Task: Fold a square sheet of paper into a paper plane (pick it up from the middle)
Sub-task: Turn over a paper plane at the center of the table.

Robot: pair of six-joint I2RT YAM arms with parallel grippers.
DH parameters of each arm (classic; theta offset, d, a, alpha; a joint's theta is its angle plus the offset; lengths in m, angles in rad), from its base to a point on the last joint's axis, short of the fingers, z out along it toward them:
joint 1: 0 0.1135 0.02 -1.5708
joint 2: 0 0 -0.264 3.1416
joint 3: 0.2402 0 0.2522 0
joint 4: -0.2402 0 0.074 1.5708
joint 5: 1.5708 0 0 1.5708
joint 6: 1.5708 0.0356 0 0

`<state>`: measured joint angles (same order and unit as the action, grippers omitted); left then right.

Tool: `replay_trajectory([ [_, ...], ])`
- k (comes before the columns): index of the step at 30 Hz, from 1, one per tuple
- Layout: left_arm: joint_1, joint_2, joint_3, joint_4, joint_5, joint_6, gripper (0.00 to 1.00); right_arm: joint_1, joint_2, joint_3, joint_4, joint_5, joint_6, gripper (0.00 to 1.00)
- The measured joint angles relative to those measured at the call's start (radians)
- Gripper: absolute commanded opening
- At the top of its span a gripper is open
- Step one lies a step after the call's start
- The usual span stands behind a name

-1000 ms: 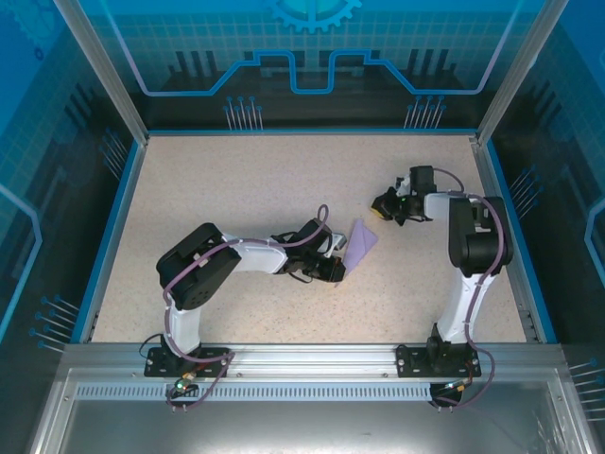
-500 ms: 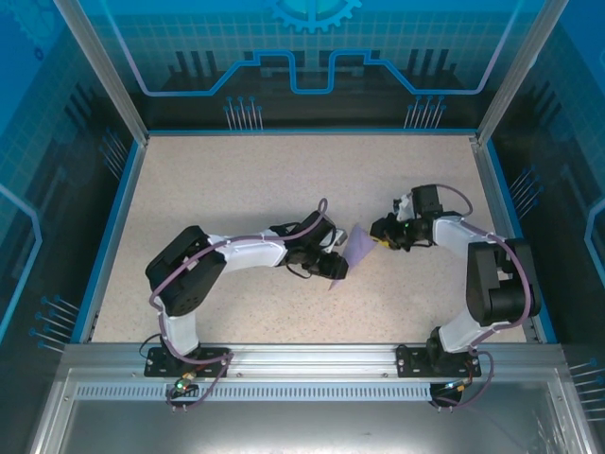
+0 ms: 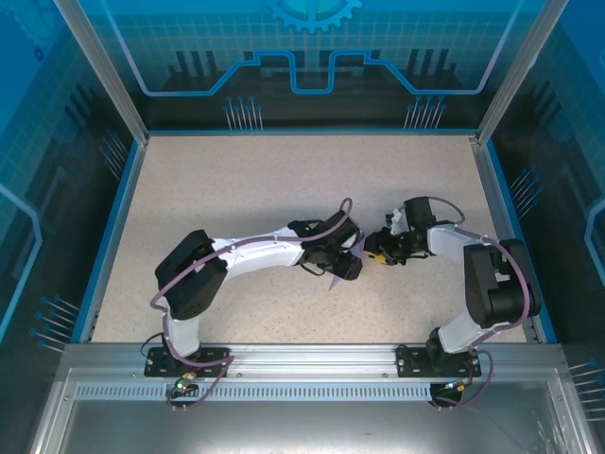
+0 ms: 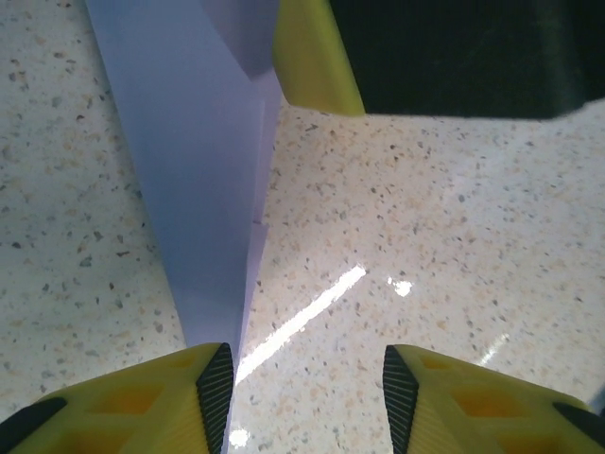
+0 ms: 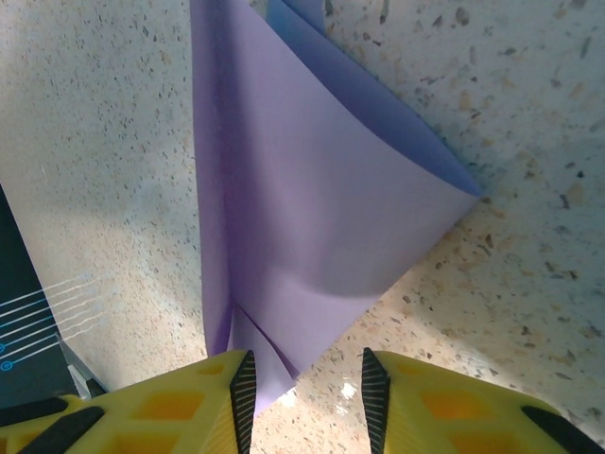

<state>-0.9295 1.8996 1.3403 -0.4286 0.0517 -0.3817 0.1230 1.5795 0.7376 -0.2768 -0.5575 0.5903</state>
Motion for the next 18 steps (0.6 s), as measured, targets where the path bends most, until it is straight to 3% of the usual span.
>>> replay_trajectory([
  [9,-0.025,0.1,0.051,-0.083,-0.132,0.015,0.46,-0.056,-0.026,-0.033,0.005,-0.004,-0.001,0.38],
  [15,-0.026,0.101,0.066,-0.107,-0.184,0.015,0.35,-0.065,-0.031,-0.039,0.006,-0.012,-0.008,0.39],
  [18,-0.026,0.101,0.067,-0.113,-0.195,0.016,0.23,-0.065,-0.031,-0.039,0.006,-0.02,-0.008,0.39],
])
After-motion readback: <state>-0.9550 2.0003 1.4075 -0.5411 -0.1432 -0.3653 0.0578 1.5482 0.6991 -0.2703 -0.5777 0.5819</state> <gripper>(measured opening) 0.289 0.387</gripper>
